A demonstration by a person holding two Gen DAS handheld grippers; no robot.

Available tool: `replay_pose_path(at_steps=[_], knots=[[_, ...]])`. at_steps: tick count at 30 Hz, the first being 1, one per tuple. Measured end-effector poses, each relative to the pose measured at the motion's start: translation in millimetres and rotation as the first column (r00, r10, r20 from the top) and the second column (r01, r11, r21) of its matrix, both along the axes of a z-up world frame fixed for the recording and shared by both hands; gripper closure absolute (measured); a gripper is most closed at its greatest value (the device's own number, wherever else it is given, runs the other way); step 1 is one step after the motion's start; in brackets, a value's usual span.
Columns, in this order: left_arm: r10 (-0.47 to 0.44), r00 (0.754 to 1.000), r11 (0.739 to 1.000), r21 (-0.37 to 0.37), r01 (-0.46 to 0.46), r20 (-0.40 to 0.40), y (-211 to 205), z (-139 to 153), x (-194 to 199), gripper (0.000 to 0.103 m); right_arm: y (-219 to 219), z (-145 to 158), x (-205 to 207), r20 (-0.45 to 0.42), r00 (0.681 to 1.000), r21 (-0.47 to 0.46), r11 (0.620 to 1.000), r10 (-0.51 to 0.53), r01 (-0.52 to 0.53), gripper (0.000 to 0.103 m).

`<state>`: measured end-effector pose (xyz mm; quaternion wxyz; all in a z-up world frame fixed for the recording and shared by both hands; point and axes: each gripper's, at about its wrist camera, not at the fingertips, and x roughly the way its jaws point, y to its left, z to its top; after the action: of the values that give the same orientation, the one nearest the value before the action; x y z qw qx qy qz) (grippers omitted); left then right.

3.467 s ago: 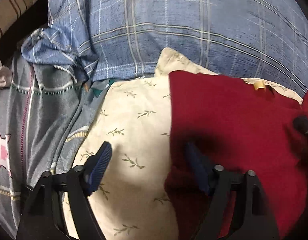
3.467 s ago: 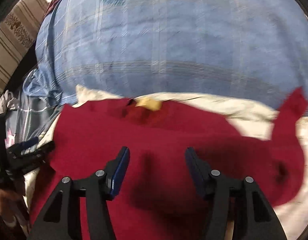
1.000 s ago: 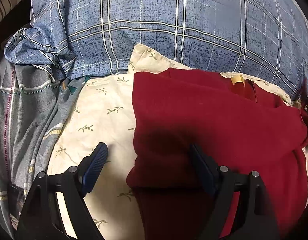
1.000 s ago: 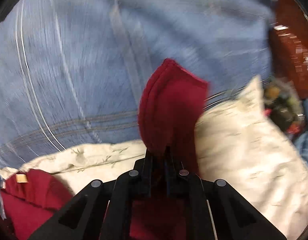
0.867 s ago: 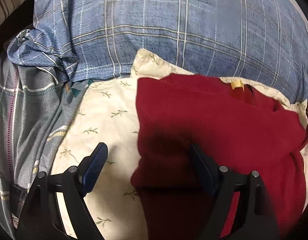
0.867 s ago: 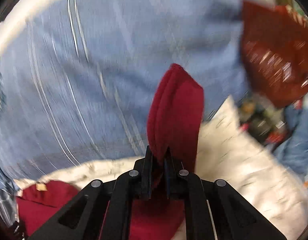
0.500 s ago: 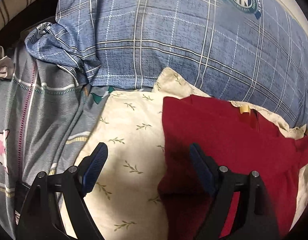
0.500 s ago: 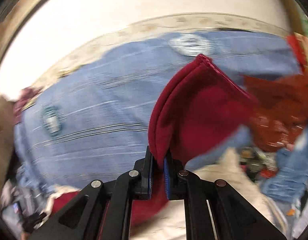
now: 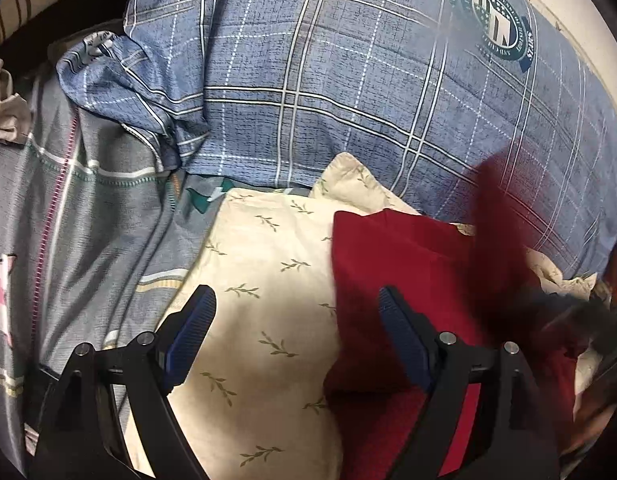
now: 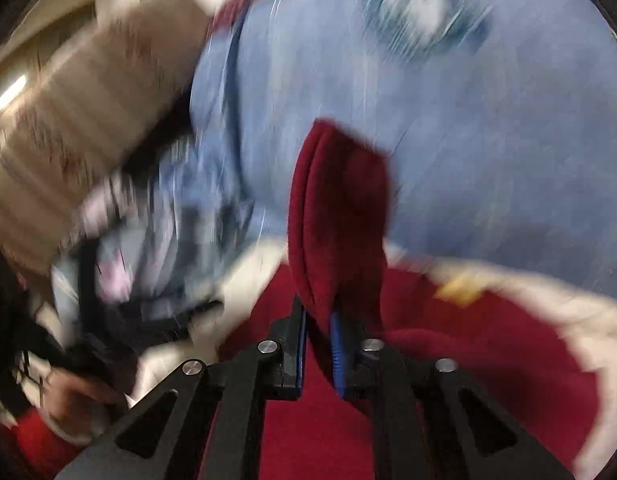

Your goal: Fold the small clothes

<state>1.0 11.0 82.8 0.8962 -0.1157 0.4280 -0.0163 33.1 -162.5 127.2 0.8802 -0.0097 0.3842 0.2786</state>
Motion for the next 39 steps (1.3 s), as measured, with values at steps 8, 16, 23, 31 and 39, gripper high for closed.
replay_pose_path(at_steps=[8,16,23,31,39], knots=[[-0.058,0.997,0.997,-0.049,0.06,0.046,-16,8,0,0.019,-69,-1,-44,-0.012,0.991,0.021,0.99,-0.136,0.136,0.032],[-0.102,0.994,0.992,-0.065,0.104,0.04,-31,3,4,0.019,-215,13,-72,-0.003,0.826,-0.109,0.821,-0.564,0.561,0.025],[-0.05,0.997,0.992,-0.115,0.057,0.059,-17,7,4,0.019,-202,-10,-71,-0.037,0.875,-0.216,0.859,-0.482,0.464,0.036],[-0.035,0.997,0.993,-0.109,0.044,0.076,-14,11,1,0.019,-194,-23,-65,-0.02,0.876,-0.232,0.854,-0.482,0.465,0.09],[-0.054,0.995,0.993,-0.101,0.062,0.08,-19,12,-3,0.019,-198,-49,-95,-0.088,0.884,-0.416,0.823,-0.459,0.386,0.09]])
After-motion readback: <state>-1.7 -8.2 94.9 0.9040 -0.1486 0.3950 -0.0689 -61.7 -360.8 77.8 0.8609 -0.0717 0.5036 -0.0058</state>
